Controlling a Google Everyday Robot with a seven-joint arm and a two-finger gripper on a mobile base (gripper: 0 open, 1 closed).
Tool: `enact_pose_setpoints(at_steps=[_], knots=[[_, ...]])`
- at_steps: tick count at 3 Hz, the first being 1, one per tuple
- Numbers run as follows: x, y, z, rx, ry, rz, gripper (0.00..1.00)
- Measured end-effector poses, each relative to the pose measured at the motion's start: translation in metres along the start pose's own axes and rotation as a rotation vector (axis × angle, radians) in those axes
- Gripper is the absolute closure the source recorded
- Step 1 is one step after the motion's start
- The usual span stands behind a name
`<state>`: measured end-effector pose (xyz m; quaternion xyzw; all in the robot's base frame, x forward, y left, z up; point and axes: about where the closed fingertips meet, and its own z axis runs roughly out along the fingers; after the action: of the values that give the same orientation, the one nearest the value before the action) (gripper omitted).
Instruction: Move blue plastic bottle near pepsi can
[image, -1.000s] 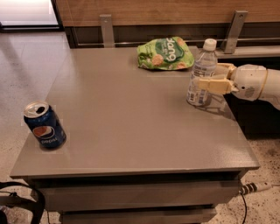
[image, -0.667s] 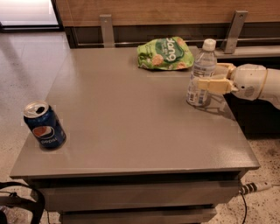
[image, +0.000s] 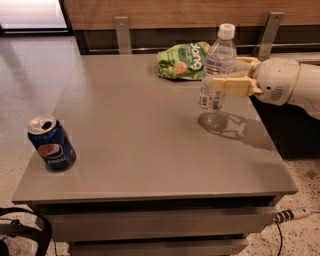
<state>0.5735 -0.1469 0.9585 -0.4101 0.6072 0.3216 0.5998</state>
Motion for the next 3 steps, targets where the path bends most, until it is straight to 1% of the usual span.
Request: enact_pose_setpoints(at_steps=[1,2,3], knots=[[-0.014,0.047,0.025,-0.035,-0.055,0.026,1.0],[-0.027,0.109,0.062,-0.085,-0.062,0.039,1.0],[-0.031,0.142,0.083,-0.122,-0.043,0.038,1.0]])
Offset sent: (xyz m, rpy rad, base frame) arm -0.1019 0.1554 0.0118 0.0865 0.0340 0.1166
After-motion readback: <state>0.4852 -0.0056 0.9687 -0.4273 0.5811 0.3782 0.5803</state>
